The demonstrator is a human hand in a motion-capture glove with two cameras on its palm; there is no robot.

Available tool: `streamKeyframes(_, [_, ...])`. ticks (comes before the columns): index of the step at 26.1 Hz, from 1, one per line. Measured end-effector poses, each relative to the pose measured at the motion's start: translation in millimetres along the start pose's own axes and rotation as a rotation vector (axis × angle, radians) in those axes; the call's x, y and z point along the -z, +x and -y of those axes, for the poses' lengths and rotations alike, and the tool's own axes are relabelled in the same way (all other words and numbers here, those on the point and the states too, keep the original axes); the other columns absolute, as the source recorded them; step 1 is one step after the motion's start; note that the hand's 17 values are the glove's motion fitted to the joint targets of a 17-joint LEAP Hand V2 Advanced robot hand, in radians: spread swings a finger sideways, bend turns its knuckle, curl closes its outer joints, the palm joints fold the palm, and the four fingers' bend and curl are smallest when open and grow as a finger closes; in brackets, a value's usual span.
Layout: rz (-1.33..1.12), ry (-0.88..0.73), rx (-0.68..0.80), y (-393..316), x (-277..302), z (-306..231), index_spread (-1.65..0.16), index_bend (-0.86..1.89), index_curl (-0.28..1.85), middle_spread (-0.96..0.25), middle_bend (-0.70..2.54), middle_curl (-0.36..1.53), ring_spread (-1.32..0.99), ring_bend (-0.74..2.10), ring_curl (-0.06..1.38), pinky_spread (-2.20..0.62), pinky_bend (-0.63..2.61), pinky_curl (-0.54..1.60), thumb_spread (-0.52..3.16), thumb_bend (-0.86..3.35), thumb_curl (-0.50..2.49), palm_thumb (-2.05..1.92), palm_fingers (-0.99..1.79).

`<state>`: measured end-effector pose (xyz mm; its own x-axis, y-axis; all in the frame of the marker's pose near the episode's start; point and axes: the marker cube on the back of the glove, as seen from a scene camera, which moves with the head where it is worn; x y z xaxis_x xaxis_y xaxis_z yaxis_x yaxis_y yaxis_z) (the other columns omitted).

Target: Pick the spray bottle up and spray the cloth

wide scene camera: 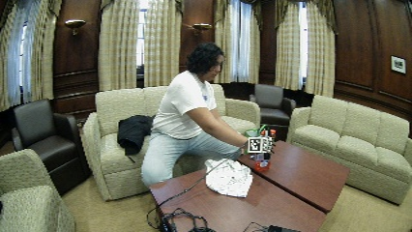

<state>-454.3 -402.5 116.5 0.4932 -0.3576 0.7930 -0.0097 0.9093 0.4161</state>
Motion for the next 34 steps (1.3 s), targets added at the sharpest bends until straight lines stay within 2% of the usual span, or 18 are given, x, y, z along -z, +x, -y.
streamKeyframes(4, [0.011,0.000,-0.001,-2,1,-1,-0.25,0.33,0.60,-0.15,0.61,0.52,-0.17,0.69,0.47,-0.27,0.42,0.40,0.41,-0.03,0.87,0.87,1.39])
streamKeyframes(8, [0.033,-0.140,0.002,-4,9,-17,-0.25,0.34,0.60,-0.15,0.61,0.52,-0.18,0.69,0.47,-0.27,0.42,0.40,0.41,-0.03,0.87,0.88,1.39])
streamKeyframes(12, [0.007,-0.027,-0.016,0,-1,-2,-0.25,0.34,0.60,-0.15,0.61,0.52,-0.18,0.69,0.47,-0.27,0.42,0.40,0.41,-0.03,0.87,0.88,1.39])
streamKeyframes(20, [0.048,-0.150,-0.092,5,0,-6,-0.25,0.25,0.58,-0.14,0.59,0.52,-0.15,0.69,0.46,-0.26,0.45,0.40,0.49,-0.04,0.86,0.86,1.32])
streamKeyframes(23, [0.044,-0.256,-0.117,6,1,-21,-0.27,0.20,0.57,-0.15,0.57,0.51,-0.16,0.63,0.44,-0.21,0.41,0.39,0.54,-0.04,0.83,0.85,1.14])
streamKeyframes(25, [0.055,-0.297,-0.125,3,3,-25,-0.29,0.12,0.54,-0.15,0.47,0.47,-0.16,0.56,0.43,-0.13,0.36,0.39,0.66,-0.09,0.76,0.74,0.78])
streamKeyframes(27, [0.067,-0.339,-0.125,0,6,-28,-0.32,0.06,0.52,-0.17,0.39,0.46,-0.16,0.55,0.45,-0.08,0.41,0.43,0.70,-0.10,0.72,0.69,0.53])
streamKeyframes(31, [0.025,-0.345,-0.131,5,12,-23,-0.36,0.04,0.47,-0.20,0.27,0.42,-0.17,0.43,0.42,0.03,0.47,0.44,0.74,-0.09,0.64,0.59,0.08])
streamKeyframes(34, [0.002,-0.337,-0.138,6,12,-19,-0.38,0.07,0.42,-0.20,0.23,0.40,-0.16,0.34,0.37,0.10,0.46,0.41,0.75,-0.09,0.60,0.53,-0.09])
